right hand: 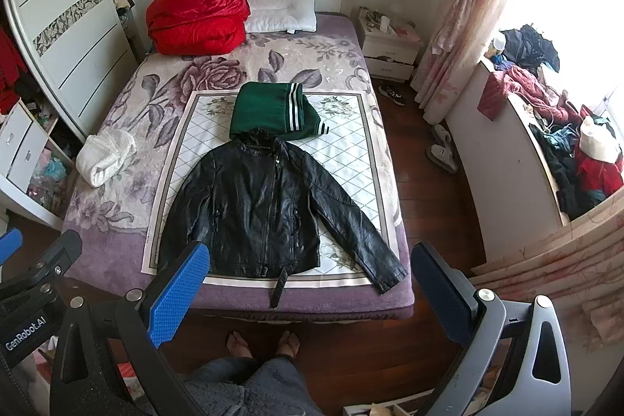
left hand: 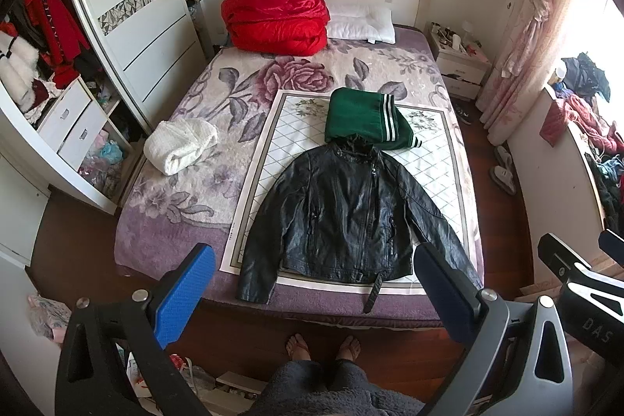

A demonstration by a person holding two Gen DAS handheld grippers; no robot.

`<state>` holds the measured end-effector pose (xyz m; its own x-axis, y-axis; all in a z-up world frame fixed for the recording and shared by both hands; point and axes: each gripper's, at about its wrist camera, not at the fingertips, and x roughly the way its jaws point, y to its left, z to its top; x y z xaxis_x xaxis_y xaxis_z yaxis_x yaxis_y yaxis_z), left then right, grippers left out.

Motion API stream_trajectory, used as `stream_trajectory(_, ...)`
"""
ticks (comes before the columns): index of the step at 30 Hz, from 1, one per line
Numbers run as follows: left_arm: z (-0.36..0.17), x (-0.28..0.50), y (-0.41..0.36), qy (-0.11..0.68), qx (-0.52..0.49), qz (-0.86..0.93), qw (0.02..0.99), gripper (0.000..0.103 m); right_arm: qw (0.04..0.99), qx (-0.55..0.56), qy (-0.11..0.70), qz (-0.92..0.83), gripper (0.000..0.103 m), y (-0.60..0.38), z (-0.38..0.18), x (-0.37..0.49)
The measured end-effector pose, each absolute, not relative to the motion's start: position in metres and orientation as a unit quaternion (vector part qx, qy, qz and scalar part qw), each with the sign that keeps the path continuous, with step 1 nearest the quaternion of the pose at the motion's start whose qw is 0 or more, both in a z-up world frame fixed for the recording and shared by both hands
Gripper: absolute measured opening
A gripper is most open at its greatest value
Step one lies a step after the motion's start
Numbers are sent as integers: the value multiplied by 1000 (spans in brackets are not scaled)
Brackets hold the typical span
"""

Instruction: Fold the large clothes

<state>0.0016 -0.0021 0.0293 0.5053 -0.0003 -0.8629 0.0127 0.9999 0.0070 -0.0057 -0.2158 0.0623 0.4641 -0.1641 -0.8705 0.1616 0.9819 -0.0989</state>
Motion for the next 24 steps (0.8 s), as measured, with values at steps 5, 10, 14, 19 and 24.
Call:
stream_trajectory(5, 27, 1, -1, 496, 4, -4, 868, 103, 856, 1, 508, -95, 103, -215, 64, -6)
stream_trajectory(10, 27, 0, 0, 495, 6, -3, 869, 103, 856, 2, 508, -93, 103, -215, 67, -7)
stream_trajectory(14, 32, 1, 0, 495, 4, -3, 869, 103, 857, 3, 508, -92, 103, -212, 72, -5)
stream_trajectory(19, 27, 0, 1, 495, 5, -4, 869, 103, 857, 3, 507, -93, 103, -211, 71, -6)
stream_trajectory(24, 32, 0, 1, 493, 5, -3, 870, 103, 857, 4, 507, -92, 103, -206, 78, -5)
